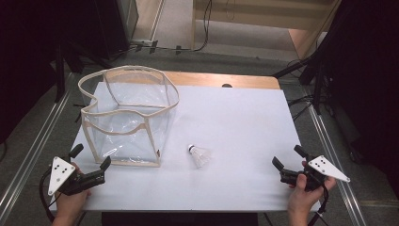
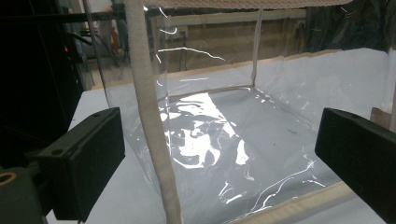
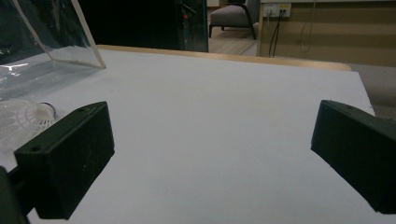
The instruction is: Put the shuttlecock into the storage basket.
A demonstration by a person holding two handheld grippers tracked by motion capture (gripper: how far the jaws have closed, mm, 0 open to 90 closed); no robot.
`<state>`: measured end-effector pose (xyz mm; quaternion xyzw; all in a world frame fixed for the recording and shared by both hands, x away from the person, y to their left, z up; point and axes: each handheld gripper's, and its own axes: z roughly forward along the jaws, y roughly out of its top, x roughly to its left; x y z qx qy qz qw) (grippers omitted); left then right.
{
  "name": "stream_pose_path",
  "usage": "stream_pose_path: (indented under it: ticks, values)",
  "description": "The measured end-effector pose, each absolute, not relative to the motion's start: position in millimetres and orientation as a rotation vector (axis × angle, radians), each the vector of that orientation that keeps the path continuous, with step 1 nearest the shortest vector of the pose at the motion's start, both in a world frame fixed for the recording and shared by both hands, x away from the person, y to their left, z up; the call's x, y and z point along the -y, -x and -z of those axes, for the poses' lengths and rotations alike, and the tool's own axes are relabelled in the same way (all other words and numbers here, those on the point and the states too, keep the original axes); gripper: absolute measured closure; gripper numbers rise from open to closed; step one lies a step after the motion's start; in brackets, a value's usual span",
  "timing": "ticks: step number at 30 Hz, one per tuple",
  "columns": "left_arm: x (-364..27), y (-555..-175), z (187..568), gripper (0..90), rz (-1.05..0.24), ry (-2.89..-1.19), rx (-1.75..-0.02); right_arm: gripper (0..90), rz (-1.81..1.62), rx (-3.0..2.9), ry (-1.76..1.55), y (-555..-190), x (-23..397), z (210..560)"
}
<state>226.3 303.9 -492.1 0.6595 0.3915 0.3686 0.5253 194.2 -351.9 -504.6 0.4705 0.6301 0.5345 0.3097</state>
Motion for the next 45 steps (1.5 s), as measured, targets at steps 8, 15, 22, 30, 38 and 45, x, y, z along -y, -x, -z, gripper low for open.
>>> stream_pose_path:
  ticks: [8, 15, 22, 30, 38, 45]
  values:
    - [-303.8, -225.9, 492.4, 2.3, -0.883, -1.576, -0.940, 0.0, -1.437, -1.777, -1.179, -194.8, 340.2, 492.6]
    - [-303.1, -226.0, 492.5, 2.3, -0.885, -1.583, -0.941, 0.0, -1.439, -1.837, -1.143, -197.0, 327.6, 481.4]
    - [-304.1, -225.3, 492.6, 2.3, -0.887, -1.577, -0.947, 0.0, -1.508, -1.880, -1.109, -200.8, 321.5, 468.7]
    - [-303.5, -225.1, 492.8, 2.3, -0.888, -1.582, -0.946, 0.0, -1.461, -1.932, -1.074, -208.5, 309.6, 457.0]
    - [-303.0, -224.8, 492.9, 2.3, -0.889, -1.583, -0.947, 0.0, -1.434, -1.953, -1.089, -219.6, 303.5, 449.6]
    - [-302.4, -224.7, 493.1, 2.3, -0.893, -1.582, -0.944, 0.0, -1.433, -1.997, -1.088, -231.3, 295.1, 442.2]
